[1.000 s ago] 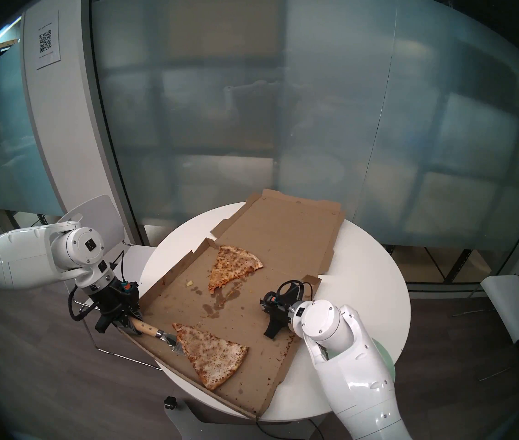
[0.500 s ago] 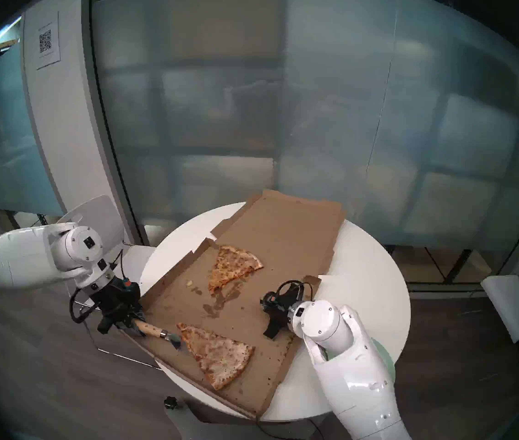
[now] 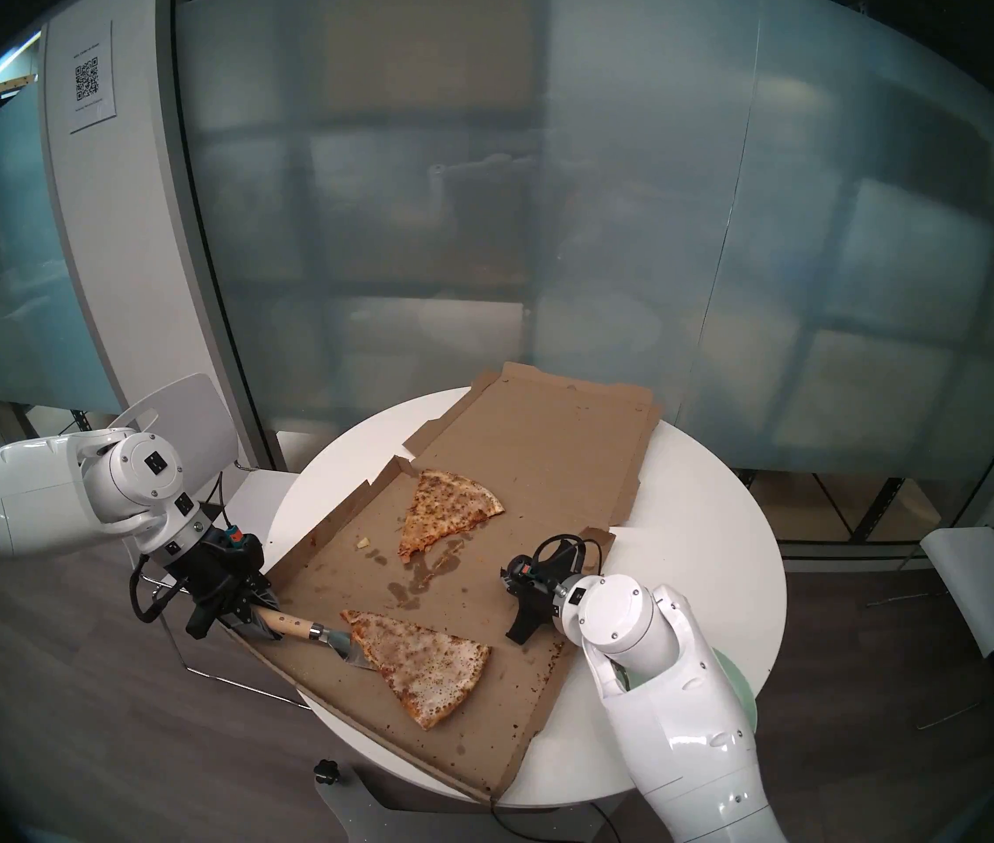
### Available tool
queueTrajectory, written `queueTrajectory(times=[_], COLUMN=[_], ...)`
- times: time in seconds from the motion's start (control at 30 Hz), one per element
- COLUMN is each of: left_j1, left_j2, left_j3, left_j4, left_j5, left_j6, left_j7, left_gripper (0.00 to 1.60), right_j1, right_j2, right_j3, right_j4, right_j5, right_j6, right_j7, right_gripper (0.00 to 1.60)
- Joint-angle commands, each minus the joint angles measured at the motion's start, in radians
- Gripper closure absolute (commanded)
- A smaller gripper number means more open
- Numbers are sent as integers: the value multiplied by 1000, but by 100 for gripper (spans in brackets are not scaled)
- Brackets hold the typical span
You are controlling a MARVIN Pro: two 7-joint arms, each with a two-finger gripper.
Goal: Put pizza slice onto the plate
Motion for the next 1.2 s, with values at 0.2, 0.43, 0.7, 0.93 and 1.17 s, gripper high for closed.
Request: queueTrajectory(times=[0.2, 0.43, 0.7, 0.93, 1.17], left_j1=[-3, -6, -15, -26, -38], left_j2=[34, 43, 66, 94, 116], left_j3=[-16, -19, -29, -38, -47], left_j4=[-16, -23, -56, -92, -128], left_j5=[-35, -51, -76, -90, -91], left_j6=[-33, -49, -54, -50, -48], left_j7=[25, 39, 51, 48, 43], left_gripper=[160, 160, 160, 160, 160], right_j1=[41, 38, 28, -13, -43], right_j2=[-40, -49, -53, -56, -60], right_j3=[46, 90, 131, 170, 227], right_j4=[-43, -62, -102, -174, -237], right_j5=[43, 71, 102, 136, 167], right_j6=[7, 13, 25, 37, 49], right_j7=[-19, -24, -18, -9, -9], right_gripper=[160, 160, 160, 160, 160])
